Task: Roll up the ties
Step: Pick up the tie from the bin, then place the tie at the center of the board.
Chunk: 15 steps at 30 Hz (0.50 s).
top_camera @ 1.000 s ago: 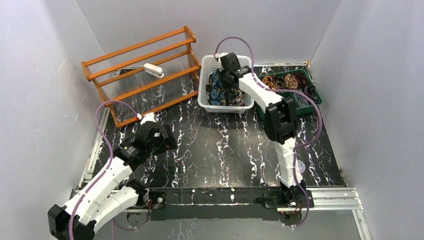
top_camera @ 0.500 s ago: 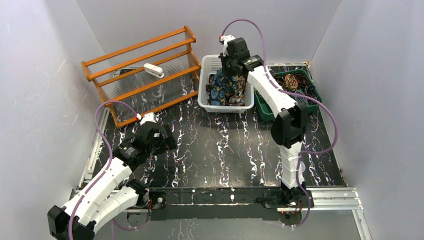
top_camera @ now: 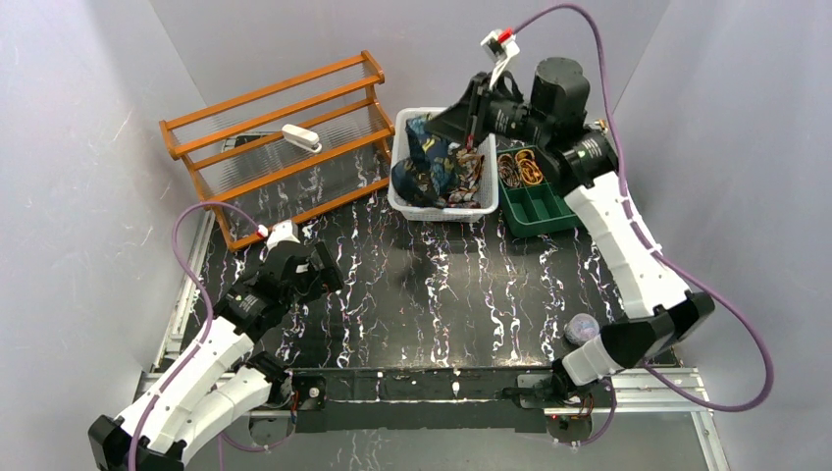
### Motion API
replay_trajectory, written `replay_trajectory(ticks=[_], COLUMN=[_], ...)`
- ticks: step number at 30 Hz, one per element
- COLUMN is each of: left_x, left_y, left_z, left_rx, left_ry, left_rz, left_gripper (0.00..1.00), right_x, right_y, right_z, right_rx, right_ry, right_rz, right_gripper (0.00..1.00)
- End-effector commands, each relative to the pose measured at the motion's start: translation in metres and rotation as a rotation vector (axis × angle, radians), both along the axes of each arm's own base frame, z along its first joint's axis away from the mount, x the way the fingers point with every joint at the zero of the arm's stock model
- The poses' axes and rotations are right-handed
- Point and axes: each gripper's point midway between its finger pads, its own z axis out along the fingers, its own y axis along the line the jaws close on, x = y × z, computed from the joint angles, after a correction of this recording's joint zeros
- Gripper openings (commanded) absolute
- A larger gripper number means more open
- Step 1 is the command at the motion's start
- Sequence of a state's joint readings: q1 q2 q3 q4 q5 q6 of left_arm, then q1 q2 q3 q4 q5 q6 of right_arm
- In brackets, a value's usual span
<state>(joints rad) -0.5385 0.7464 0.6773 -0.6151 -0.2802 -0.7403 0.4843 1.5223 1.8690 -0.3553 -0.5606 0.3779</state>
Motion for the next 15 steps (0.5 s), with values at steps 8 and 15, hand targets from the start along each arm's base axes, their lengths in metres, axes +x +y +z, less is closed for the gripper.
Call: replay_trajectory(ticks=[8, 15], left_x=[-0.001, -0.003], left_y=[0.025, -0.001], left_z=[0.018, 0.009], left_rx=[-0.006, -0.041], left_ry=[-0.084, -0.043], left_rz=[0.153, -0.008], left_gripper=[0.98, 0.98], right_x=[-0.122, -0.125], right_y=[0.034, -0.022], right_z=[-0.216, -0.341], right_rx=[-0.161, -0.577], right_ry=[0.49, 0.632], right_rz=[0.335, 0.113], right_gripper=[0.04, 0.12])
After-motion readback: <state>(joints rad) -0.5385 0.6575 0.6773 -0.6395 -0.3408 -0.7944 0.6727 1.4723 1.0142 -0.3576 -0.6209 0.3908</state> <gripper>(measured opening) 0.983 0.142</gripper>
